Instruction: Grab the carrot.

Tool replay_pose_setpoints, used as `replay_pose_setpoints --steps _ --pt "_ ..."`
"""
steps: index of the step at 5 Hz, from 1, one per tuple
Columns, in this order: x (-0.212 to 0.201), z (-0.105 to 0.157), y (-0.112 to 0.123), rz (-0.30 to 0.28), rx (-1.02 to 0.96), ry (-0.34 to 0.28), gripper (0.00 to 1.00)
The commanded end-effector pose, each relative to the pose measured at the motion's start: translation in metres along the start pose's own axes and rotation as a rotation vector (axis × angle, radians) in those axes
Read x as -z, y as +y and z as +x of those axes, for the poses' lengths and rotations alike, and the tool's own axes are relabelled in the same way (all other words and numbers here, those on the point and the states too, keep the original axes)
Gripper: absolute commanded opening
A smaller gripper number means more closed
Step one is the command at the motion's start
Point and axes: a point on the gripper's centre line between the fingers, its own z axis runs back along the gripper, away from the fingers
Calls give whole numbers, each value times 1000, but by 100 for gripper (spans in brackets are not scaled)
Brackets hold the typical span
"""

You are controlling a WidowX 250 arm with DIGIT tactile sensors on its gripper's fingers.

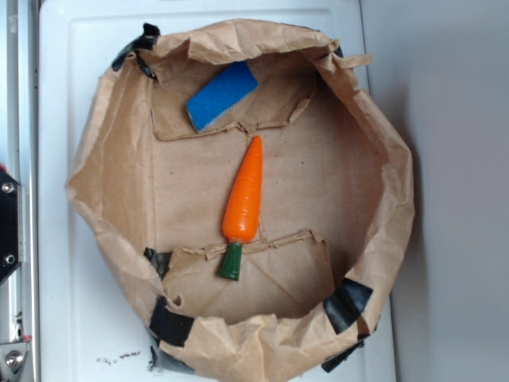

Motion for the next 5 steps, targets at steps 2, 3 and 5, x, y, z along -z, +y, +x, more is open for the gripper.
replay_pose_setpoints --steps 2,3,5 --pt "28 70 13 -42 -75 -18 100" --pt "52 79 1 -16 -84 -89 100" --pt "78 90 -7 -20 -154 -87 100"
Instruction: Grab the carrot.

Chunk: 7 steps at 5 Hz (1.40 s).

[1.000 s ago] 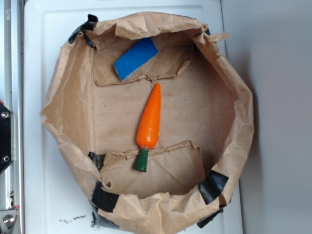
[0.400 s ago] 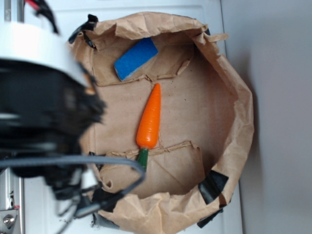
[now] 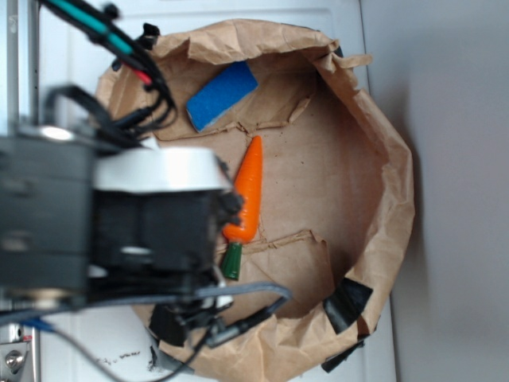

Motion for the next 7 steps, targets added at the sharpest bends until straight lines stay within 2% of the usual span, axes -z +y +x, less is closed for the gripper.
replay_pose_setpoints --steps 1,4,5,6,7 --pt "-7 4 -2 -16 -3 -32 100" --pt "-7 4 -2 -16 -3 -32 100" --pt "13 17 -6 -55 -178 -50 100" --pt "17 28 1 -55 -270 -79 100" --pt "25 26 6 -32 -318 -86 100"
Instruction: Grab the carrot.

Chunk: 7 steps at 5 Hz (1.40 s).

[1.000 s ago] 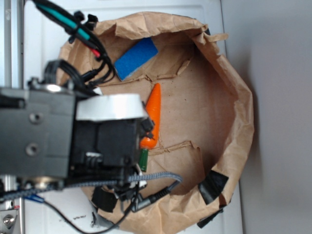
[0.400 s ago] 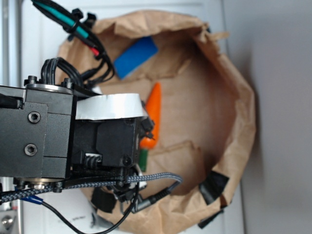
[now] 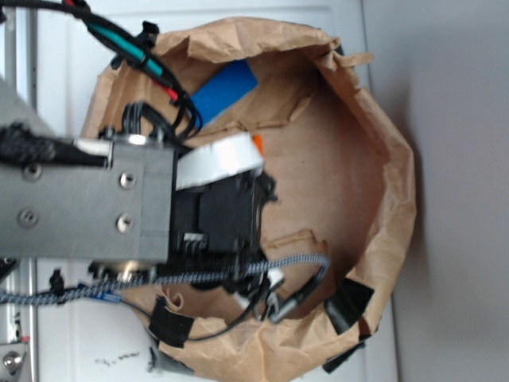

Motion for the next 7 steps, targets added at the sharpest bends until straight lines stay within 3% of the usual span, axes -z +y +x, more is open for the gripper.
replay_pose_setpoints --steps 1,2,3,4,5,6,7 --pt "16 12 10 43 -136 -42 100" --pt "36 19 12 61 -162 -49 100" --pt "60 23 4 43 -116 -29 100" --pt "89 20 5 101 -83 -25 100" --pt "110 17 12 143 -76 -30 18" --pt "99 22 7 129 -99 -60 0" --pt "69 28 -5 50 -121 -82 0"
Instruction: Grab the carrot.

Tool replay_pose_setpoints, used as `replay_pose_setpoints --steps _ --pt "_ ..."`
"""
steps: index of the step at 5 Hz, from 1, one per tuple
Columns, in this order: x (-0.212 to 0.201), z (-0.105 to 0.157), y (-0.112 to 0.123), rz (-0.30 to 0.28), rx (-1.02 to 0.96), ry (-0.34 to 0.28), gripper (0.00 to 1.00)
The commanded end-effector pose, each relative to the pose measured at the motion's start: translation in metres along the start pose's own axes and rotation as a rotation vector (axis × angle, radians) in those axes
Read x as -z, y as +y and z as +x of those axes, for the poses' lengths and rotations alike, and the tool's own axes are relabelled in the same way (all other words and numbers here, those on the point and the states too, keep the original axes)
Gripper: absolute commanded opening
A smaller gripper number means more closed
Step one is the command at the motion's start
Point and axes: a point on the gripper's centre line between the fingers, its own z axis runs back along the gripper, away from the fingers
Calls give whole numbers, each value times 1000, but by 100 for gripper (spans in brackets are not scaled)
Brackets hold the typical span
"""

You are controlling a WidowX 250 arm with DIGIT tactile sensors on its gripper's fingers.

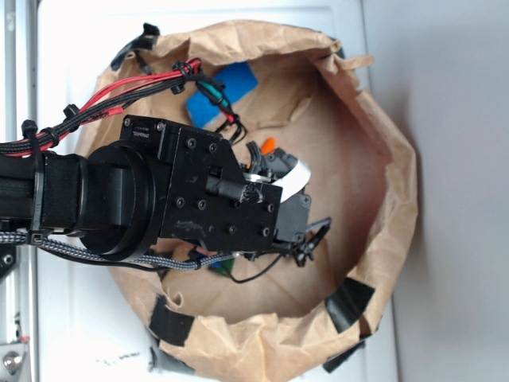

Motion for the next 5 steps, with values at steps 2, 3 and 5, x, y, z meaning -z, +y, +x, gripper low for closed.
replay_pose_setpoints --steps 2,3,5 --pt "-103 24 -18 -219 -72 35 0" --pt "-121 26 -19 -188 -12 38 0" --pt "-133 16 -12 3 101 -149 100"
